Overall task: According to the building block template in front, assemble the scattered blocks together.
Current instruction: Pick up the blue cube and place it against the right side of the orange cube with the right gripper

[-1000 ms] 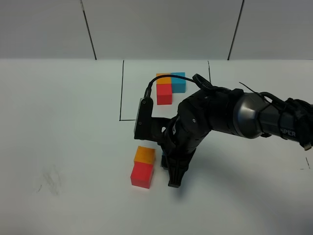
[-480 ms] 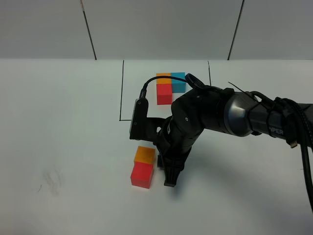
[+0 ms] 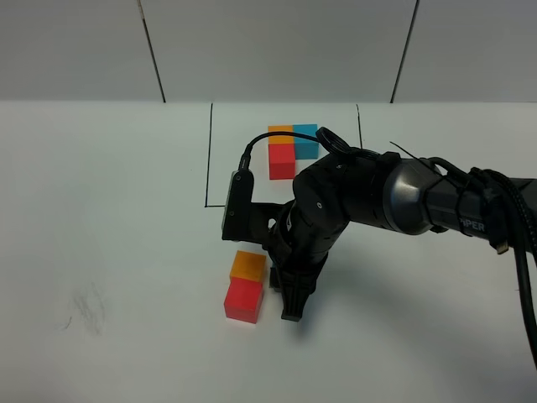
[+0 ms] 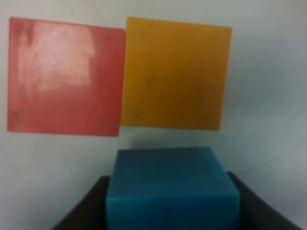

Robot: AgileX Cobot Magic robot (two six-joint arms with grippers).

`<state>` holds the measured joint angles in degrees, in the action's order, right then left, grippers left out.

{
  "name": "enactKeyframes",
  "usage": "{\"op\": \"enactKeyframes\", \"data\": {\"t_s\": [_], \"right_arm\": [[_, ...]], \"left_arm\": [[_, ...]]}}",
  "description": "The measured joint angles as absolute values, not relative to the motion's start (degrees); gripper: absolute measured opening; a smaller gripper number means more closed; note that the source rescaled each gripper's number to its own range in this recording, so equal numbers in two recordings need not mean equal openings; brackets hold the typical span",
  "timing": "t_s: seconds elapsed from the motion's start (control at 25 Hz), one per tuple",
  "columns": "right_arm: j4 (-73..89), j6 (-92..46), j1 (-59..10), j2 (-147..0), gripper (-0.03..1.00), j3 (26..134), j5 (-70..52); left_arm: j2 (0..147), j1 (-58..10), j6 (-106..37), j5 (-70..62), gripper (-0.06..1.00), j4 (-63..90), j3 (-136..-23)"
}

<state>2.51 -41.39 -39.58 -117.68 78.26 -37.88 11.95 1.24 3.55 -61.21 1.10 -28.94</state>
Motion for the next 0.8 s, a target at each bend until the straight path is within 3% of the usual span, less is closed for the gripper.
{"op": "enactKeyframes", "data": {"t_s": [0.8], "right_arm": [[2.74, -41.39, -39.58, -118.73, 0.59, 80.01, -37.61]], "left_arm": [[11.95, 1.24, 3.64, -61.21, 0.01, 1.1, -28.94]]}}
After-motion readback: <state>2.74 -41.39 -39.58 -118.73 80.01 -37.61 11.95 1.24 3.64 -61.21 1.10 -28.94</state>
